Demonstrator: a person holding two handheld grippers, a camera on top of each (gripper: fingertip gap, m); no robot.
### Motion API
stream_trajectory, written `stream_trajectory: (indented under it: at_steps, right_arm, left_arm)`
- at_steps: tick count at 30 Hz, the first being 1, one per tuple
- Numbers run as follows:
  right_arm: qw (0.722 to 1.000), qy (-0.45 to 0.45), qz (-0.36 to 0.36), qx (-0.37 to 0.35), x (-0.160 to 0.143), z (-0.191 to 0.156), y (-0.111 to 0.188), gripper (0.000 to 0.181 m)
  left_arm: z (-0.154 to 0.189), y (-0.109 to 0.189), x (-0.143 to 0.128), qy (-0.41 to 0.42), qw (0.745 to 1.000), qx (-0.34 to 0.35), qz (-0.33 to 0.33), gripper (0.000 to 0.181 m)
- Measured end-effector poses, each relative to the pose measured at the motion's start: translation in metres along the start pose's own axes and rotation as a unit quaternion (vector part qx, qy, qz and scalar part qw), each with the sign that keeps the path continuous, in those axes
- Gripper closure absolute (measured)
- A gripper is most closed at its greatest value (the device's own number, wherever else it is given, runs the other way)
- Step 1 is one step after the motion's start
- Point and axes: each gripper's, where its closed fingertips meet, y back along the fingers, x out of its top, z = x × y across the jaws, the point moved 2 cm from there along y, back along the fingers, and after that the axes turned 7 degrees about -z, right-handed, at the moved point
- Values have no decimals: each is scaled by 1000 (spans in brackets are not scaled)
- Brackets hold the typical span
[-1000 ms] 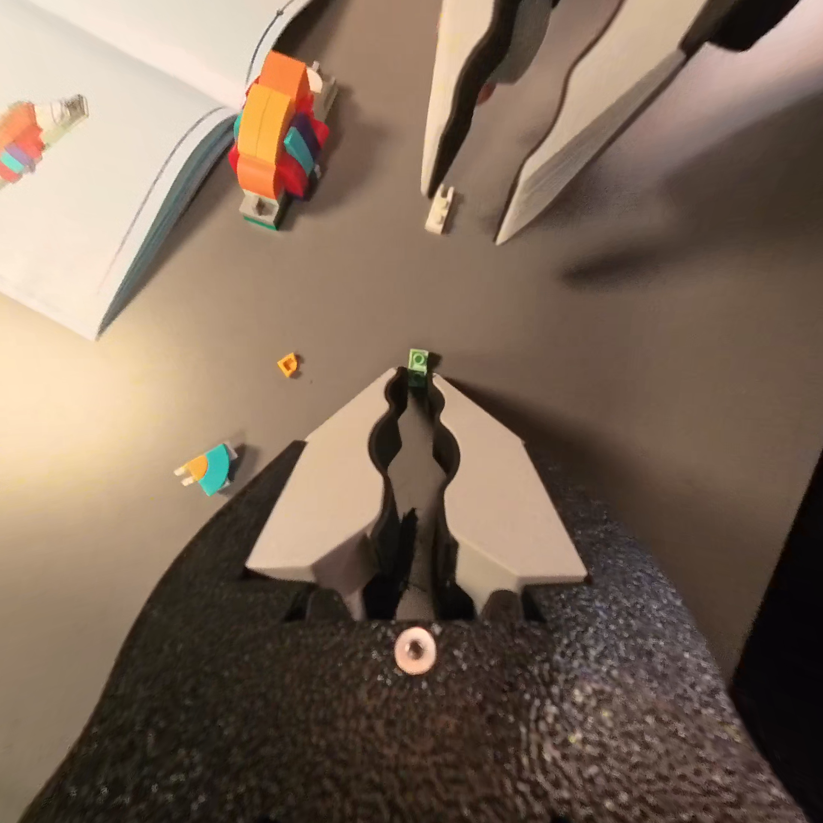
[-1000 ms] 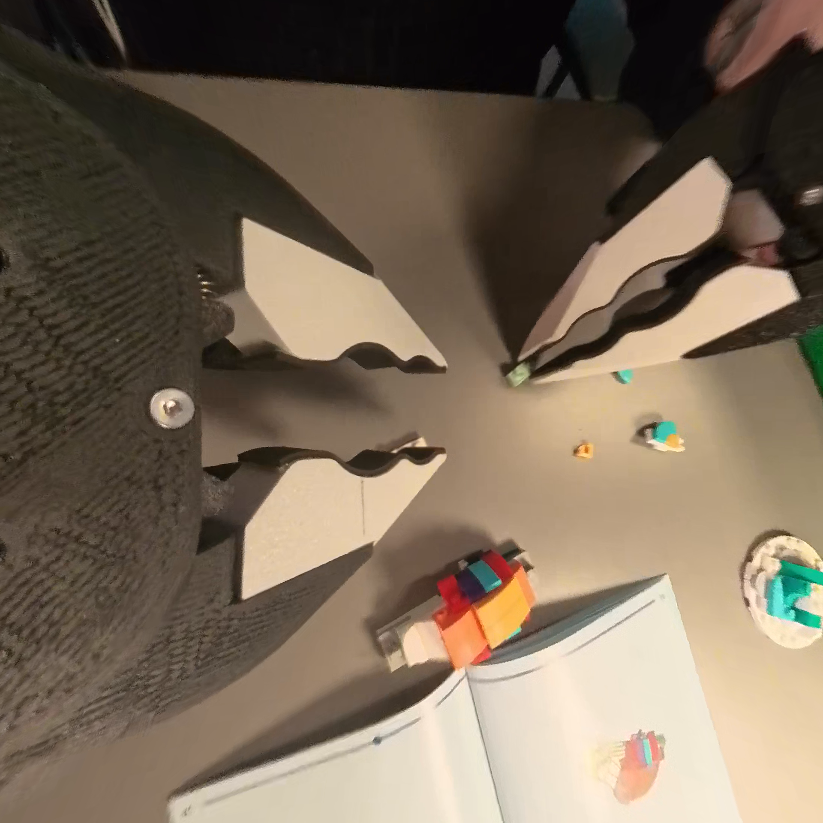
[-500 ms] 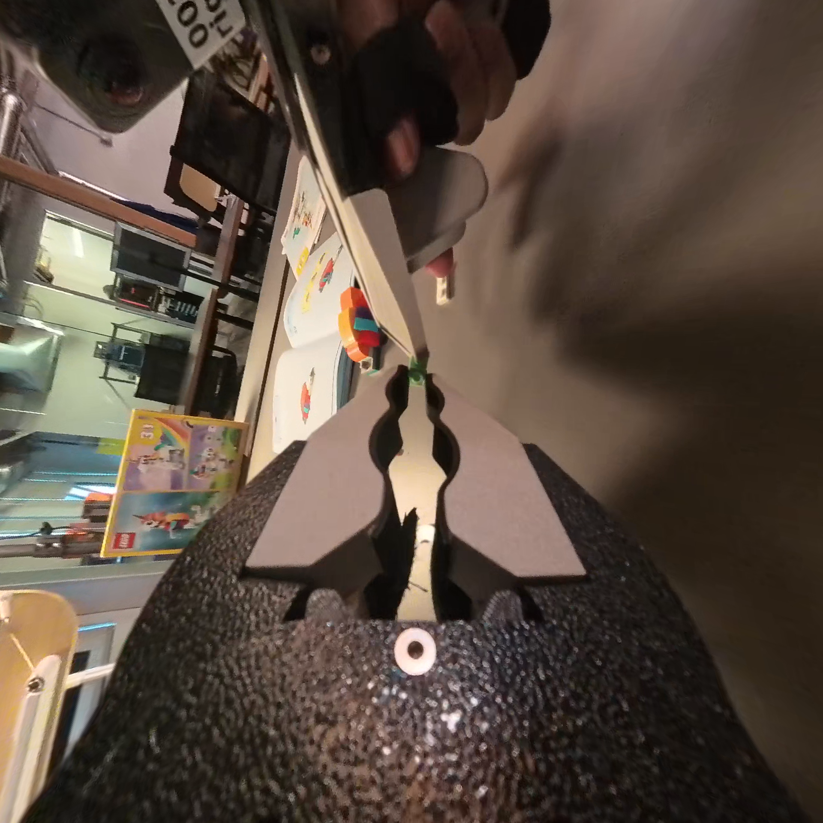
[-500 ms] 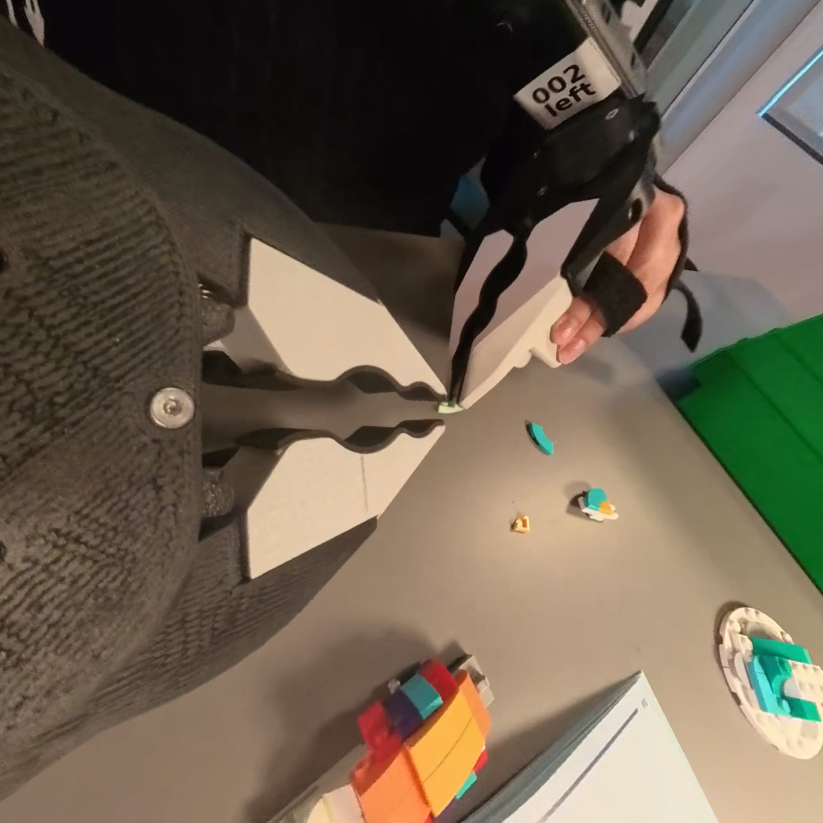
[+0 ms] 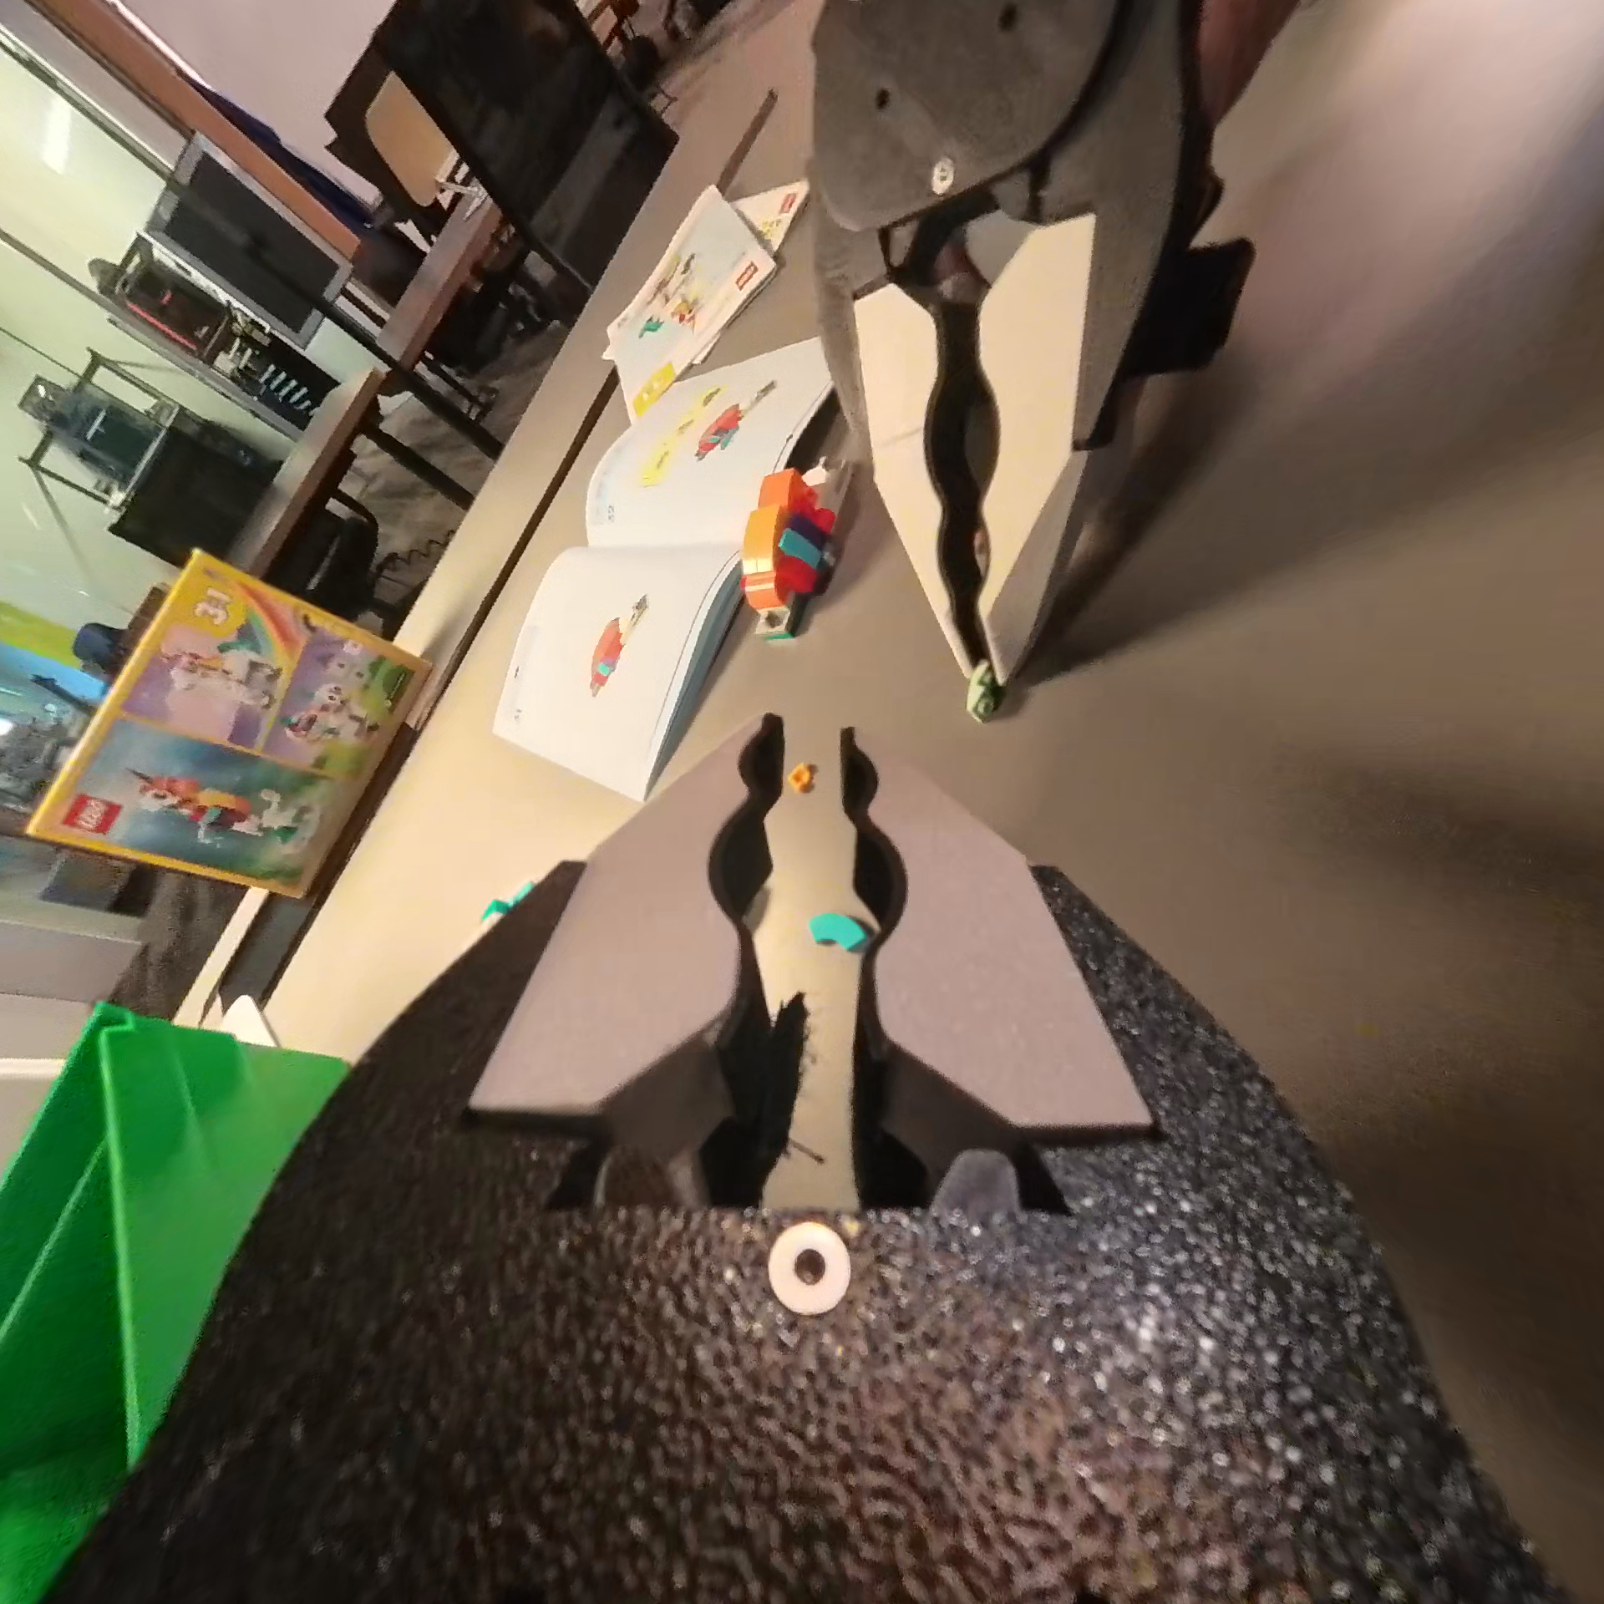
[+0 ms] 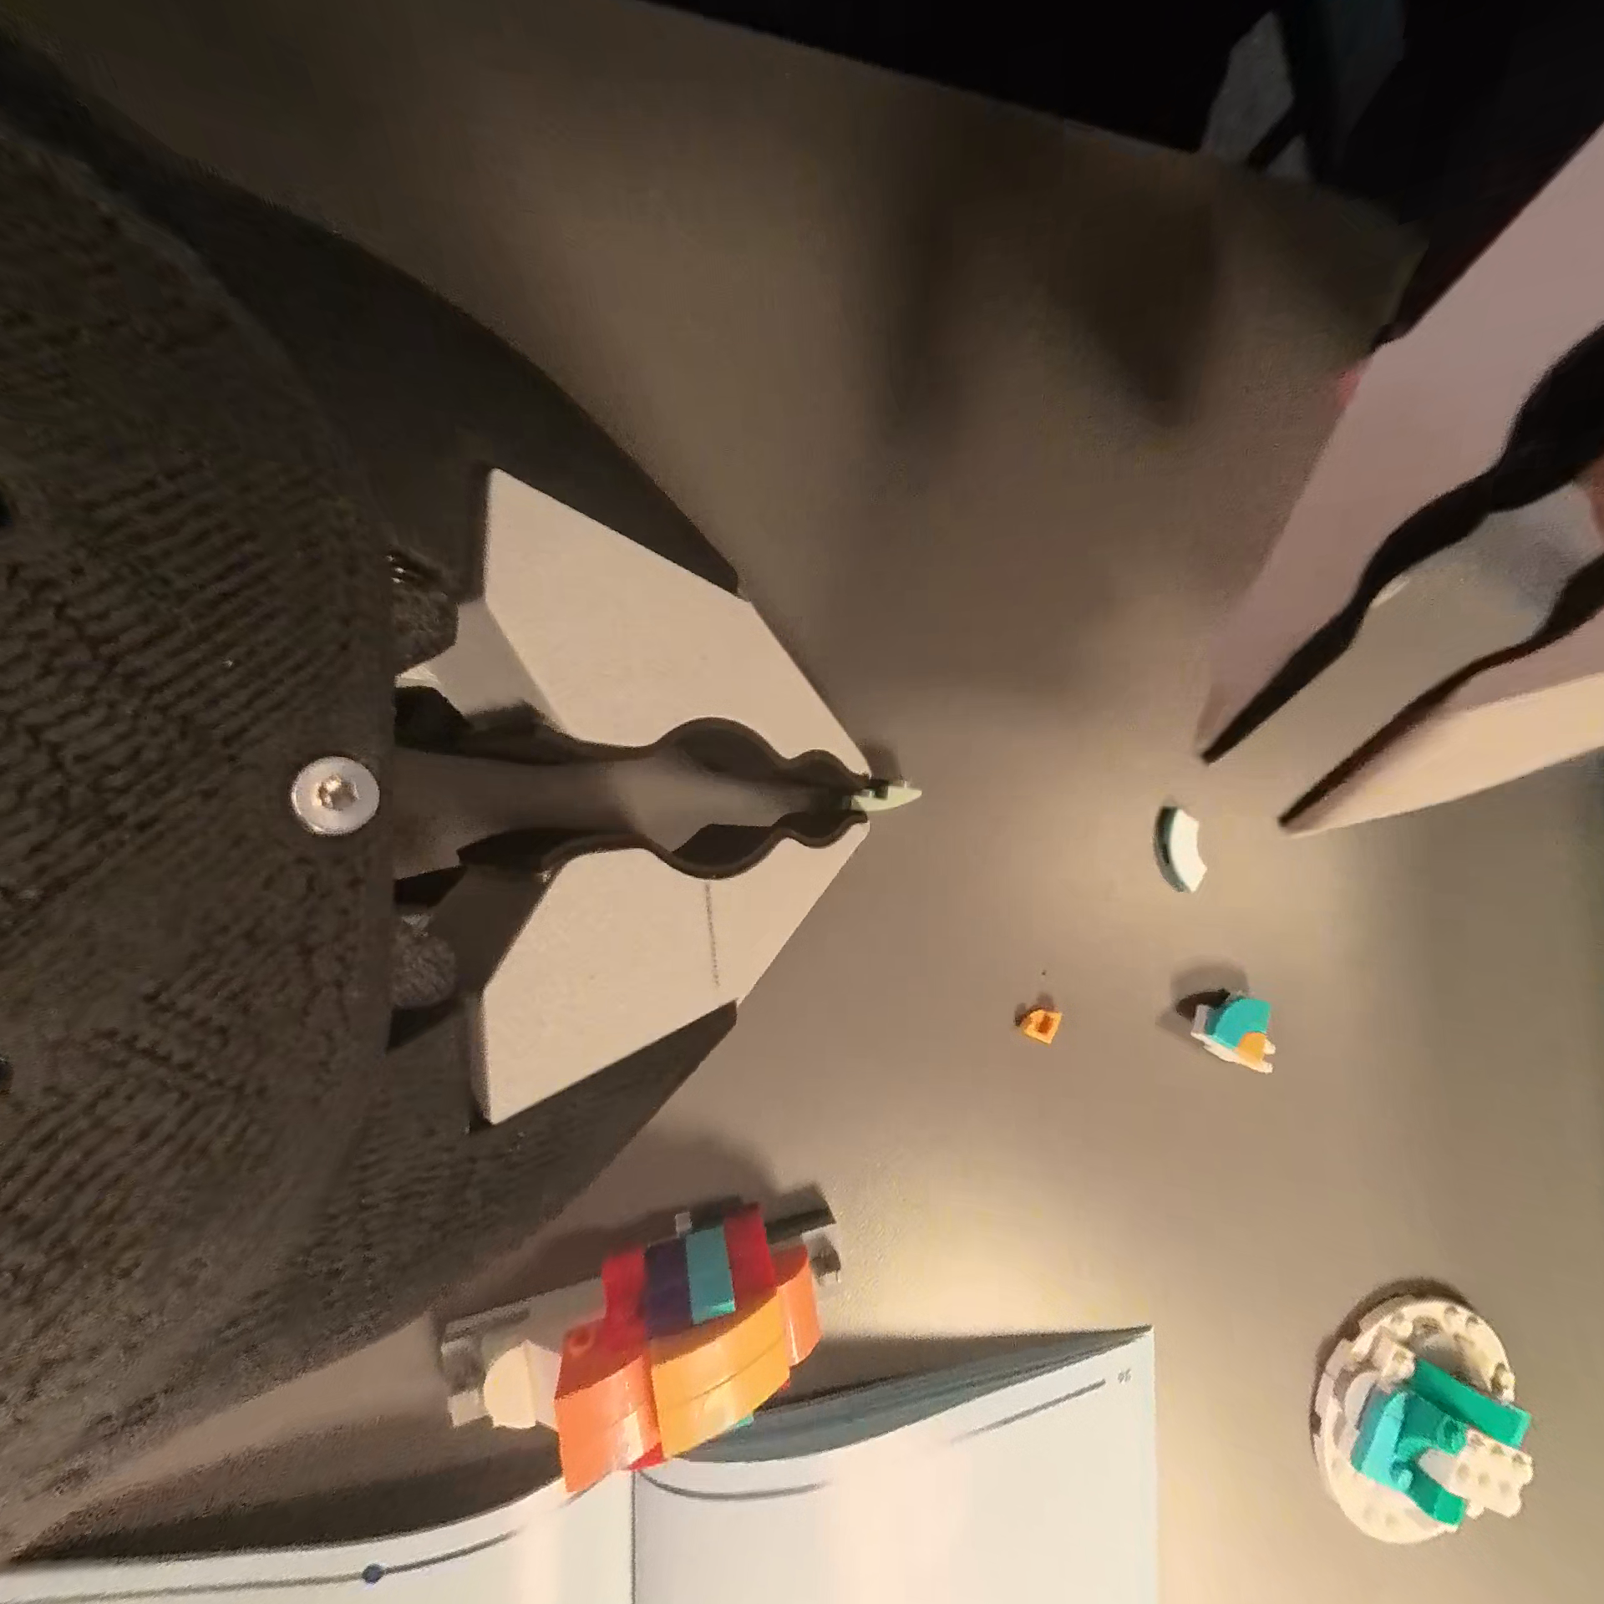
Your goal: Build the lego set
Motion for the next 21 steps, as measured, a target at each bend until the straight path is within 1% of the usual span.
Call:
stream_trajectory:
  at_steps: [3, 6, 8, 9, 11, 13, 14, 17, 19, 21]
  right_arm:
    - [1000, 4, -3, -5, 0, 0, 0, 175]
    - [1000, 6, -6, -8, 0, 1, 0, 170]
    - [1000, 5, -8, -9, -2, 1, 2, 159]
    - [1000, 6, -9, -10, -3, 1, 5, 157]
    - [999, 5, -3, -34, -9, 9, 19, 153]
    - [998, -17, 3, -59, -22, 23, 38, 149]
    - [998, -30, 1, -60, -31, 28, 45, 147]
    - [998, -36, 0, -50, -46, 33, 50, 151]
    - [999, -37, -1, -33, -49, 31, 43, 153]
    - [999, -29, 2, -38, -47, 34, 38, 157]
  left_arm:
    - [-1, 7, -1, 30, 999, -16, -5, 165]
    - [-1, 16, 7, 68, 997, -33, 15, 164]
    - [-1, 20, 9, 77, 996, -36, 22, 163]
    - [-1, 22, 9, 80, 996, -37, 21, 163]
    - [-2, 25, 6, 95, 994, -43, 21, 163]
    - [-1, 27, 3, 122, 991, -58, 25, 162]
    - [0, 28, 3, 136, 988, -67, 30, 162]
    - [5, 23, 6, 165, 980, -97, 49, 162]
    - [9, 18, 11, 175, 976, -116, 60, 161]
    - [13, 11, 17, 187, 970, -138, 64, 158]
